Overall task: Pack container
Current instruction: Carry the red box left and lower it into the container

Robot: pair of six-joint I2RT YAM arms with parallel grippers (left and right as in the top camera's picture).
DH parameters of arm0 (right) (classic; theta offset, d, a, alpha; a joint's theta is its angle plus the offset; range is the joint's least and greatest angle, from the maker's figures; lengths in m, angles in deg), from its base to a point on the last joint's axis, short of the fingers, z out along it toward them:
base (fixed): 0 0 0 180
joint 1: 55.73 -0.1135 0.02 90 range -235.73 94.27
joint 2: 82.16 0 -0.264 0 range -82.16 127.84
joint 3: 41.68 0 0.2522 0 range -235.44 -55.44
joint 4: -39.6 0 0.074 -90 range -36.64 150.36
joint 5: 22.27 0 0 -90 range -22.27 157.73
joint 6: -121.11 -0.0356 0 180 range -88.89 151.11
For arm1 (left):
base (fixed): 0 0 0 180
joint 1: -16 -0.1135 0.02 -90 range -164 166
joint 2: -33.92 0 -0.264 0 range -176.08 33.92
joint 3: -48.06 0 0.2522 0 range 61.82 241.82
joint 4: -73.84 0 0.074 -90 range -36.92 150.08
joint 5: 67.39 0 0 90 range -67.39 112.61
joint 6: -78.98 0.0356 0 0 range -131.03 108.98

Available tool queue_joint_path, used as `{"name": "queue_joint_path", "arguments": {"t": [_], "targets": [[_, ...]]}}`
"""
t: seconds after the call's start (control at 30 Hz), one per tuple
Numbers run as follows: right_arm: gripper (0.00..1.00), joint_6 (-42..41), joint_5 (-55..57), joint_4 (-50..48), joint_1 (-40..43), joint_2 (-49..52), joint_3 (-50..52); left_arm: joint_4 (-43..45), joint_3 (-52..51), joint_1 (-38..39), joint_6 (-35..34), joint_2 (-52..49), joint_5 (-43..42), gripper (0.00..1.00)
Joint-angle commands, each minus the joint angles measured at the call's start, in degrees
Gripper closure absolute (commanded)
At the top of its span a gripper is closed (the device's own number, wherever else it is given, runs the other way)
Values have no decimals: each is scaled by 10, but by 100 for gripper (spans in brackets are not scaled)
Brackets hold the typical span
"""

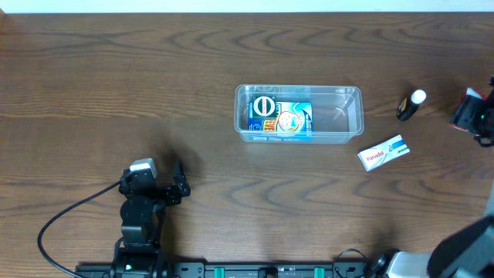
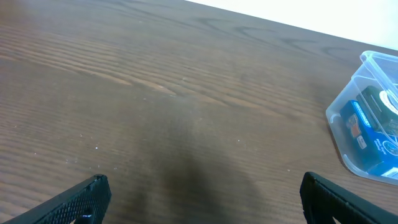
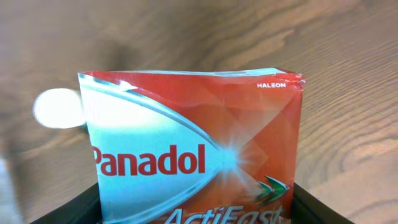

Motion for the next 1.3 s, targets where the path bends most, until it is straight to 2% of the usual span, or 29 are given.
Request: {"name": "queue_joint_path", "arguments": {"t": [0.0, 0.27, 0.5, 0.7, 0.93, 1.27], "targets": [[34, -33, -21, 9, -39, -54, -5, -21, -12, 2, 4, 0, 9, 2], [36, -87, -17, 11, -208, -90, -4, -21, -12, 2, 4, 0, 9, 2], [36, -130, 16, -31, -377, -49, -4, -21, -12, 2, 4, 0, 9, 2], [35, -152, 98, -71, -481, 10, -4, -21, -12, 2, 4, 0, 9, 2], [35, -164, 113, -90, -517, 76, -4, -21, -12, 2, 3, 0, 9, 2], [34, -185, 131, -54, -510, 114, -4, -21, -12, 2, 4, 0, 9, 2]]}}
